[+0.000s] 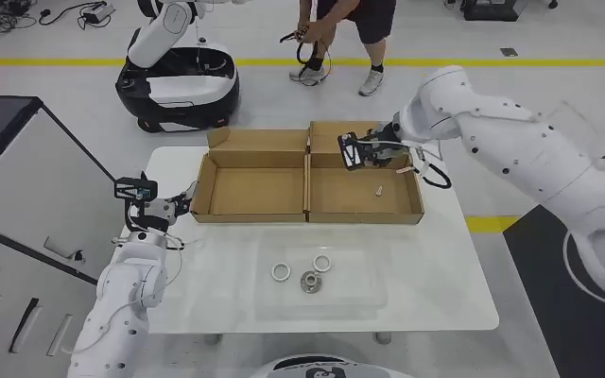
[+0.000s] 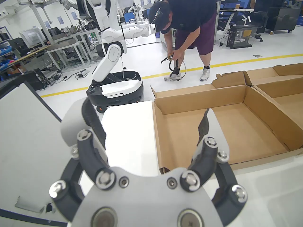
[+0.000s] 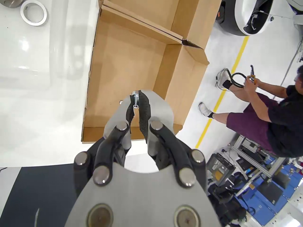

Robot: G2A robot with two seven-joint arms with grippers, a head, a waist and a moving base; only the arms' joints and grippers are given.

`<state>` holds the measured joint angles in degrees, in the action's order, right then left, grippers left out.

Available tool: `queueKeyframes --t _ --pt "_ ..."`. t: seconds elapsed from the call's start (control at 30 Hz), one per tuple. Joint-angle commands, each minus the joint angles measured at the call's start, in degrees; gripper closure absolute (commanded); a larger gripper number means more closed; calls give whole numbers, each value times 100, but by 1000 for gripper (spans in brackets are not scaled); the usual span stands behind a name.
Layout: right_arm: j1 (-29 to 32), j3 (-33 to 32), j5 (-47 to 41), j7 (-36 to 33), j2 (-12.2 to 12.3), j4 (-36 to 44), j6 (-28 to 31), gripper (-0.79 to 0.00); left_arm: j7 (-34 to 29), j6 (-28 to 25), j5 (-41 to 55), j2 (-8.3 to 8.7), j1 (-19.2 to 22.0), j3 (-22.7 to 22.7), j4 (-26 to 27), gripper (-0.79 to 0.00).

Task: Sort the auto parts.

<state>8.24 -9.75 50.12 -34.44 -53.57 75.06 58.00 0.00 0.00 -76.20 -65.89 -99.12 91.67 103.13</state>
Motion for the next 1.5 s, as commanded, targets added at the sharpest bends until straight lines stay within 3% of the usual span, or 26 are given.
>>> queueKeyframes --t 0.0,0.53,0.77,0.9,1.03,1.47 --pt "-3 0 4 3 5 6 0 0 0 0 0 0 0 0 0 -785" --pt "77 -12 136 18 -12 62 -163 0 0 0 0 0 0 0 0 -785" --pt "192 0 101 -1037 -292 -165 -434 0 0 0 0 0 0 0 0 -785" --pt "252 0 -203 -1670 -591 -531 -486 0 0 0 0 0 0 0 0 -785" --pt "447 0 25 -1859 -950 -1021 -674 0 0 0 0 0 0 0 0 -785" --pt "759 0 978 -1639 -2183 -3074 -453 0 0 0 0 0 0 0 0 -785"
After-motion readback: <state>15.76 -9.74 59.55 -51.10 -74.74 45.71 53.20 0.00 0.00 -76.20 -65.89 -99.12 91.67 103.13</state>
